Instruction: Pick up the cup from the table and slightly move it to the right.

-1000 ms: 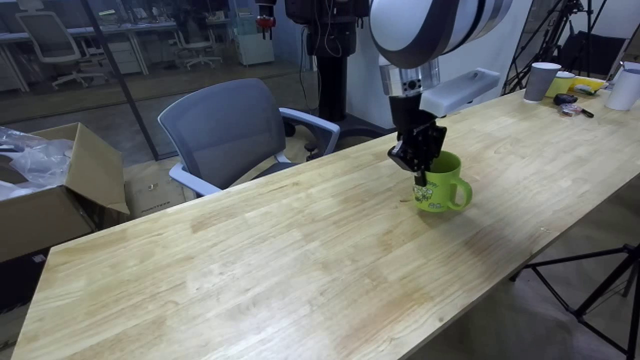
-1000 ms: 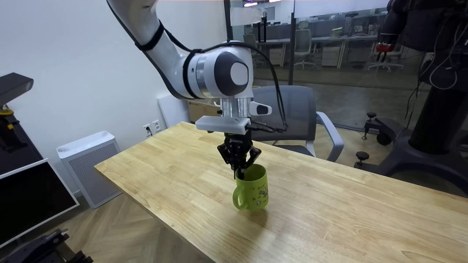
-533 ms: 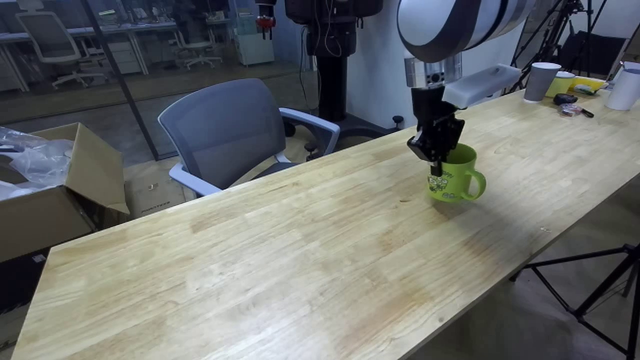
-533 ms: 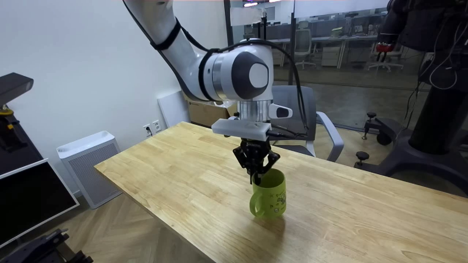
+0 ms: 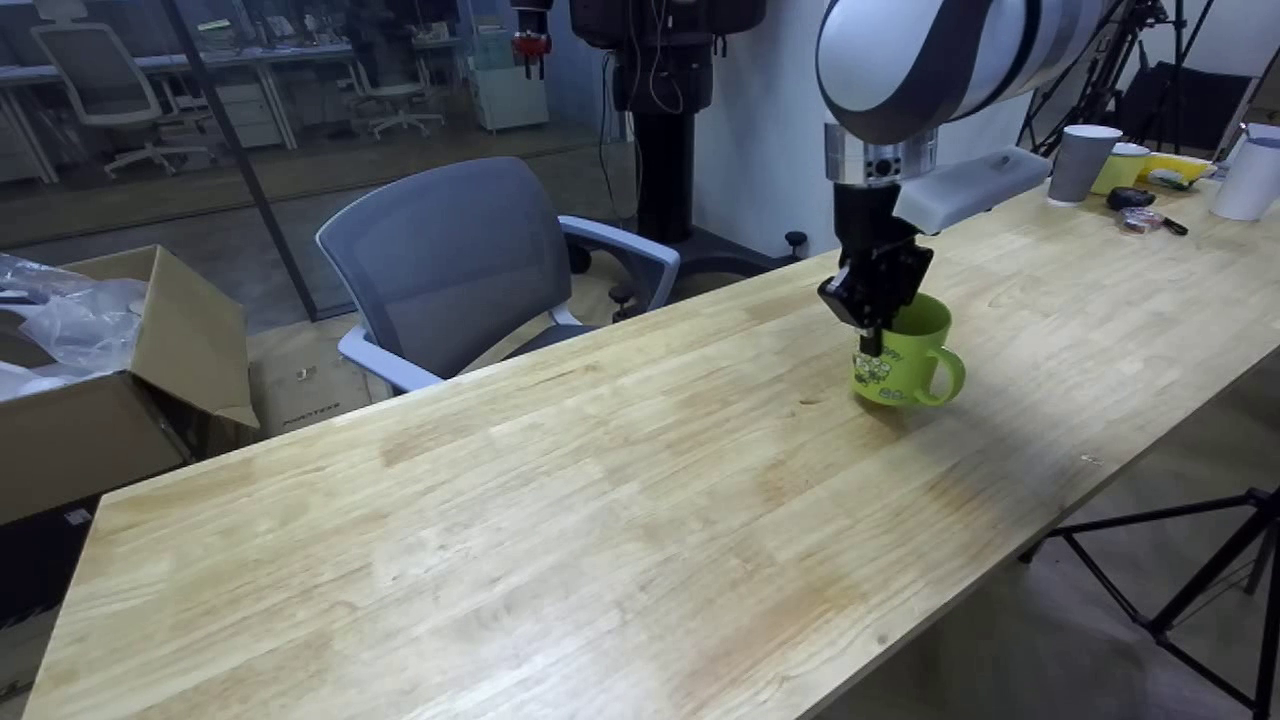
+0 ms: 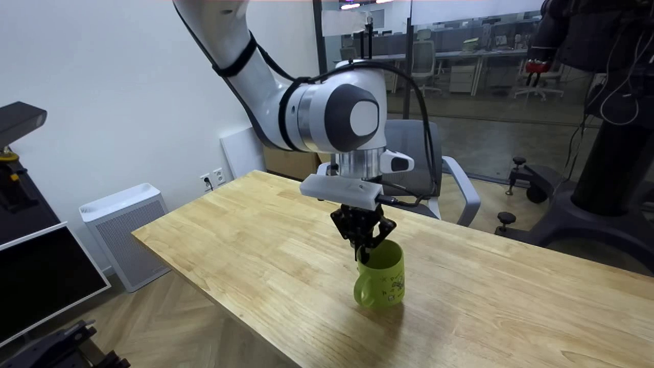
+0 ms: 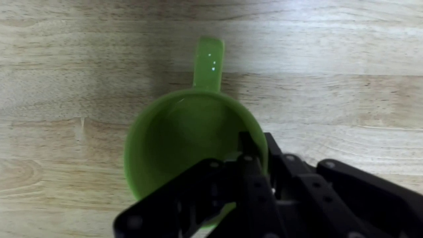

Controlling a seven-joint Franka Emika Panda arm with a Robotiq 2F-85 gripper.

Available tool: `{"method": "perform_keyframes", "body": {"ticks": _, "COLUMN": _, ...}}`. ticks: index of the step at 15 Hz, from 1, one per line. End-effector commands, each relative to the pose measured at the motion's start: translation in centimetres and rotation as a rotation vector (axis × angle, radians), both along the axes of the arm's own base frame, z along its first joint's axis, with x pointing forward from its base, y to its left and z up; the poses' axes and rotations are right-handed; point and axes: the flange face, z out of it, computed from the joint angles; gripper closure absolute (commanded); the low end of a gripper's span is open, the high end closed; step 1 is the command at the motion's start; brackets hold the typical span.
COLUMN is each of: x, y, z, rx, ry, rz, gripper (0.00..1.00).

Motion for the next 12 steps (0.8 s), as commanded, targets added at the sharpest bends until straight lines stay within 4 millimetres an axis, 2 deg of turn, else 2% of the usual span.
{"method": "perform_keyframes", "body": {"ticks": 1, "x": -0.7, "y": -0.4, "z": 0.3, "rx": 0.024, "ry": -0.010, "rz": -0.011, "gripper": 0.97}}
{"method": "perform_keyframes", "body": {"ticks": 9, "x": -1.4, "y": -4.0, "z": -0.1, "rx": 0.095, "ry": 0.012, "rz": -0.043, "gripper": 0.97}}
{"method": "perform_keyframes", "body": {"ticks": 12, "x": -1.5, "y": -4.6, "z": -0.1, "rx": 0.096, "ry": 0.012, "rz": -0.050, "gripper": 0.97}}
